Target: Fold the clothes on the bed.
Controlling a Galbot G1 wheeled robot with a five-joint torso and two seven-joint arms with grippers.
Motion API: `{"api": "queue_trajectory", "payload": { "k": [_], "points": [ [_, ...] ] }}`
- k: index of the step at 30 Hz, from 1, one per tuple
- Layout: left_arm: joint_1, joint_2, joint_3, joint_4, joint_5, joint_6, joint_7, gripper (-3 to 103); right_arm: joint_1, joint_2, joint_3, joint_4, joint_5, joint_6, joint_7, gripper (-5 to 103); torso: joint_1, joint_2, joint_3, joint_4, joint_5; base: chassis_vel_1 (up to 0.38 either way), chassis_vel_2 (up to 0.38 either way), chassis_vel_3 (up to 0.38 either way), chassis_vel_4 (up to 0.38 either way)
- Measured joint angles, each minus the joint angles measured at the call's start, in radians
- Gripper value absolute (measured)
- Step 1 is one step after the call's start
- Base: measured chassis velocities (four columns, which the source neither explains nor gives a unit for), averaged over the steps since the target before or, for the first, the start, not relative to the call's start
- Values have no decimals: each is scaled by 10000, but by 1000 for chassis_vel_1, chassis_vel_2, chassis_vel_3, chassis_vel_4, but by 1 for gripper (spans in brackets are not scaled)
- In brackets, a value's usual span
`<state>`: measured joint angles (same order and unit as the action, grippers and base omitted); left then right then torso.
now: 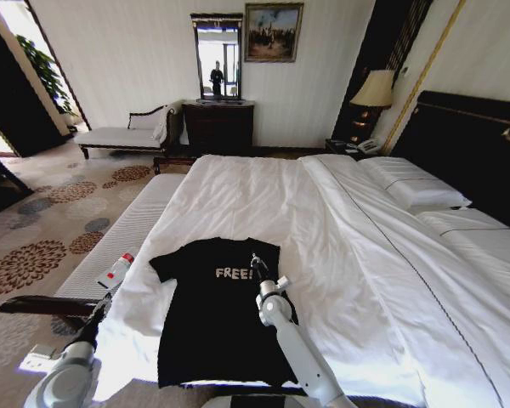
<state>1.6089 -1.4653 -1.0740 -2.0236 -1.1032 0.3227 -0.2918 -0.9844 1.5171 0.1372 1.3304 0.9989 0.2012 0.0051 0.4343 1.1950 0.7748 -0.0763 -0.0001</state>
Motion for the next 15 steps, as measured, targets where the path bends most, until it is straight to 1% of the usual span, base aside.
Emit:
{"api": "queue_trajectory", "payload": {
  "k": [1,2,3,4,6,8,10,11,12,14,15],
  "points": [
    [0,0,15,0,29,0,-1,100,-87,-53,0,102,-76,46,-43,-1,0,0,0,0,0,0,0,0,0],
    [0,0,27,-2,47,0,-2,100,-168,-102,14,217,-102,77,-81,4,0,0,0,0,0,0,0,0,0],
    [0,0,27,-2,47,0,-2,100,-168,-102,14,217,-102,77,-81,4,0,0,0,0,0,0,0,0,0],
    [-5,1,49,-20,72,5,-7,100,-348,-202,82,560,-106,140,-211,9,0,0,0,1,1,0,0,0,0],
    [-19,-1,92,-69,104,34,-16,100,-838,-449,369,1560,30,293,-705,20,0,0,0,-2,1,0,0,0,0],
    [-23,-2,103,-76,114,42,-19,100,-982,-519,452,1844,115,335,-829,20,0,0,0,-2,2,0,0,0,0],
    [-34,2,151,-107,163,71,-28,100,-1484,-749,790,2956,519,480,-1122,31,-2,1,-1,-4,0,0,0,0,0],
    [-47,5,179,-134,180,90,-39,100,-1644,-812,947,3282,668,511,-1117,37,-3,1,-2,-2,1,0,0,0,0],
    [-47,5,179,-134,180,90,-39,100,-1644,-812,947,3282,668,511,-1117,37,-3,1,-2,-2,1,0,0,0,0],
    [-96,-2,248,-206,193,151,-76,100,-1912,-878,1274,3744,930,568,-916,47,-3,1,-2,1,1,0,0,0,0],
    [-132,-11,289,-250,197,187,-103,100,-2044,-892,1417,3892,1032,590,-801,47,-2,1,-2,-1,1,0,0,0,0]
  ]
}}
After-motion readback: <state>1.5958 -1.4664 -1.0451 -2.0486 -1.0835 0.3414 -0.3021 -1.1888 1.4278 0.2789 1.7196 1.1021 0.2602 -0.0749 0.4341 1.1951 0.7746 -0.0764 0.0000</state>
